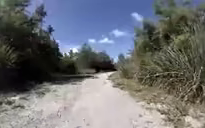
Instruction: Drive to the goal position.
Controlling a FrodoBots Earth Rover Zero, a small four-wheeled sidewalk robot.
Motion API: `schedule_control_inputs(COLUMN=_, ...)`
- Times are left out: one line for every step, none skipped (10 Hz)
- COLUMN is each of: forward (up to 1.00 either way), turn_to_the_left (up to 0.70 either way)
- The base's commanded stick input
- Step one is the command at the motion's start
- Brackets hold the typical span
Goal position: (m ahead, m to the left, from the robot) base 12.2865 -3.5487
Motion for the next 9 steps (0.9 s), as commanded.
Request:
schedule_control_inputs(forward=0.85, turn_to_the_left=0.00)
schedule_control_inputs(forward=0.85, turn_to_the_left=0.00)
schedule_control_inputs(forward=0.85, turn_to_the_left=0.00)
schedule_control_inputs(forward=0.85, turn_to_the_left=0.00)
schedule_control_inputs(forward=0.85, turn_to_the_left=0.00)
schedule_control_inputs(forward=0.85, turn_to_the_left=0.00)
schedule_control_inputs(forward=0.85, turn_to_the_left=0.00)
schedule_control_inputs(forward=0.85, turn_to_the_left=0.00)
schedule_control_inputs(forward=0.85, turn_to_the_left=0.00)
